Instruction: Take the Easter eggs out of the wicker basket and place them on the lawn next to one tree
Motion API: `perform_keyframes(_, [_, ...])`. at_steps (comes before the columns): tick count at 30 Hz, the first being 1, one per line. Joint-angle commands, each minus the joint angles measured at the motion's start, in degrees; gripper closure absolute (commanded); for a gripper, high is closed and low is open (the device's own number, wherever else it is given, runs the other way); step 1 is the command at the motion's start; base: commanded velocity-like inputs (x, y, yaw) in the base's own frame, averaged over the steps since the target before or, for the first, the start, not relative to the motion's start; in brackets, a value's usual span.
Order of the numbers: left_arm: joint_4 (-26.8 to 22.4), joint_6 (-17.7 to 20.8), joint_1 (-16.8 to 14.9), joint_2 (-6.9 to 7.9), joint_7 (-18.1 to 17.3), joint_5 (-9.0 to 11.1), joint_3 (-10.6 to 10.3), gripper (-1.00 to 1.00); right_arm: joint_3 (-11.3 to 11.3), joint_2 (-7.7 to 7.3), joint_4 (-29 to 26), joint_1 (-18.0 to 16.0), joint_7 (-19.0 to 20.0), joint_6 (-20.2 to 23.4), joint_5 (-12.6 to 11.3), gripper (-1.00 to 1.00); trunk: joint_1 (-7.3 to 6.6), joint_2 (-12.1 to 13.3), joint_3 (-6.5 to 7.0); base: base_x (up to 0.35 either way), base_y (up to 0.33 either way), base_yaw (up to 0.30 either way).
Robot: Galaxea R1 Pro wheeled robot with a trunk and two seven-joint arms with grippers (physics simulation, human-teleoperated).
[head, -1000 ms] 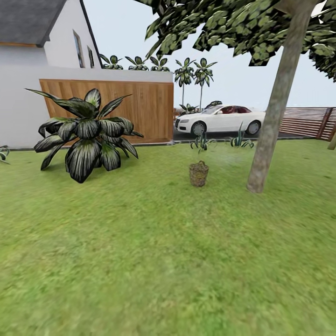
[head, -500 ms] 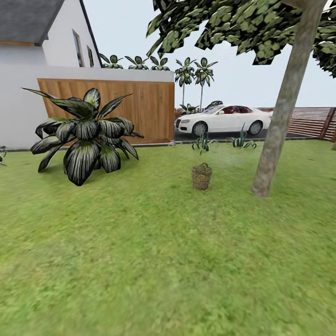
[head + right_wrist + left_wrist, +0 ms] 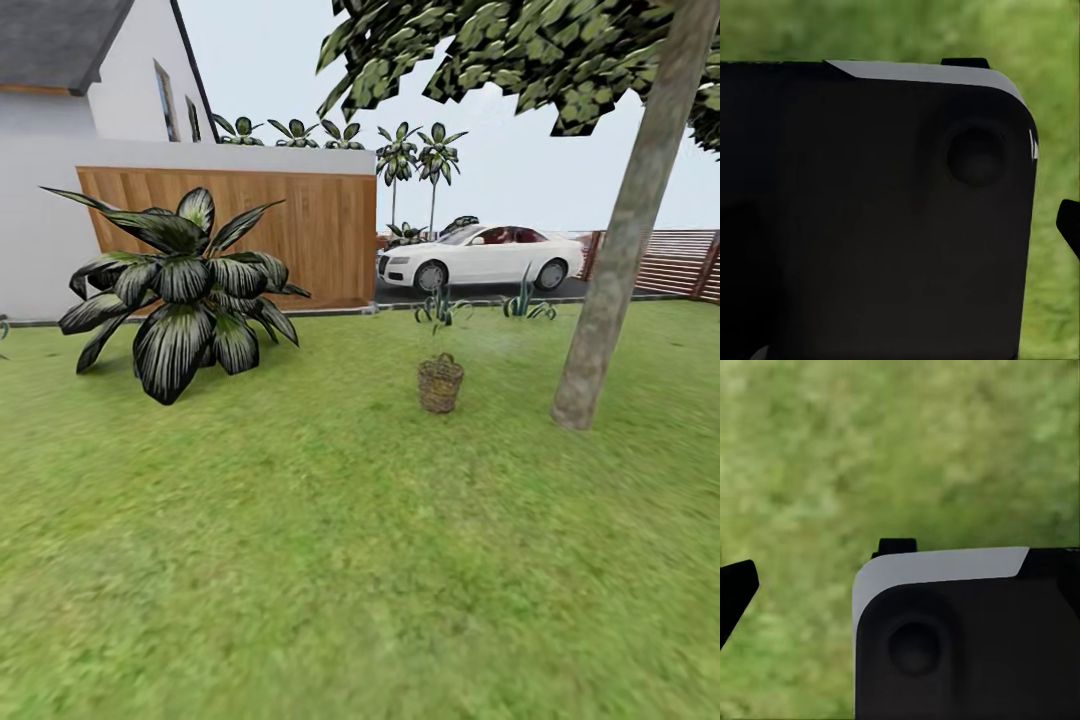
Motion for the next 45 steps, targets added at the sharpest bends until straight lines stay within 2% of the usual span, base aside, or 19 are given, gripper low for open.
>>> perform_keyframes(1, [0.1,-0.2,0.0,0.0,-0.1,0.0,0.0,-1.0,0.1,0.06,-0.1,0.0,0.0,-0.2,0.1,-1.0,0.03,0.0,-0.06,0.307,0.124,0.0])
perform_keyframes(16, [0.1,-0.2,0.0,0.0,-0.1,0.0,0.0,-1.0,0.5,0.95,-1.0,0.0,0.1,-0.4,-0.1,-1.0,0.03,0.0,-0.22,0.307,0.125,0.0])
perform_keyframes(32, [0.1,-0.2,0.0,0.0,-0.1,0.0,0.0,-1.0,0.1,1.09,-0.8,0.0,0.1,-4.8,-0.3,-1.0,0.03,0.0,-0.24,0.306,0.132,-0.001])
perform_keyframes(45, [0.1,-0.2,0.0,0.0,-0.1,0.0,0.0,-1.0,0.1,1.13,-0.8,0.0,0.1,-5.0,-0.3,-1.0,0.03,0.0,-0.56,0.293,0.177,-0.166])
